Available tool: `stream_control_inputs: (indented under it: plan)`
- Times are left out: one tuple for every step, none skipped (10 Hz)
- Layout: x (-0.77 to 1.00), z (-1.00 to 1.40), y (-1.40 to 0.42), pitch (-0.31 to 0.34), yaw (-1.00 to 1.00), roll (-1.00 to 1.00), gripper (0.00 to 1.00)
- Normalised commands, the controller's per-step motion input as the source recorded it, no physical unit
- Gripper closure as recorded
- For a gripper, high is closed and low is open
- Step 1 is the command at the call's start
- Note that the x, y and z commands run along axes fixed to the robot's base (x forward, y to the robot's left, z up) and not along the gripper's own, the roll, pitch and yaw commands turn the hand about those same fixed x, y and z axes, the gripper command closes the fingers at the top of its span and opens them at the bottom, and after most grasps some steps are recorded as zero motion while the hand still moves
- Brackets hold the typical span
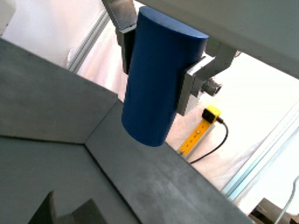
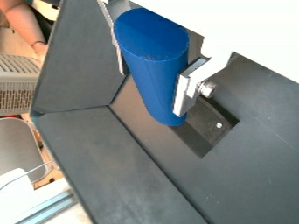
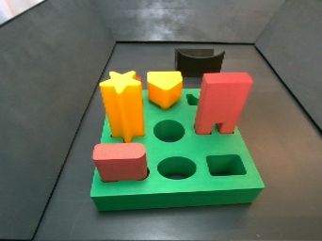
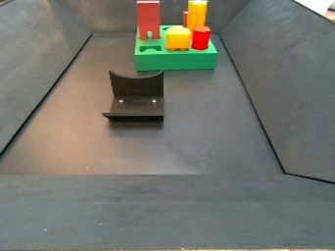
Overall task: Pick up the oval object. Move up. Place the oval object on the fixture. Regrasp the oval object. Move to above the board. Insert the oval object.
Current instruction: Move to above the board.
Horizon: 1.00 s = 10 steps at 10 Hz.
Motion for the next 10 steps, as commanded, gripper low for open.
stream_control_inputs:
  plan:
    - [0.02,0.29,-0.03,0.096,0.1,-0.04,1.0]
    - [-0.93,0.21,-1.0,-0.053,-0.13,-1.0,1.0]
    - [-0.95,0.19,-1.0,-0.074,-0.13,-1.0,1.0]
    - [-1.0,0.2,-0.99,-0.088,-0.13,-1.0,1.0]
    - [-1.0,0.16,-0.9,-0.102,-0.12,-1.0,1.0]
    - [-1.0,0.15,-0.84,-0.11,-0.12,-1.0,1.0]
    - [-0.82,0.11,-0.62,-0.11,-0.13,-1.0,1.0]
    - [-0.57,0.08,-0.4,-0.103,-0.14,-1.0,1.0]
    - [-0.31,0.03,-0.17,-0.092,-0.14,-1.0,1.0]
    - [-0.22,0.02,-0.1,-0.087,-0.14,-1.0,1.0]
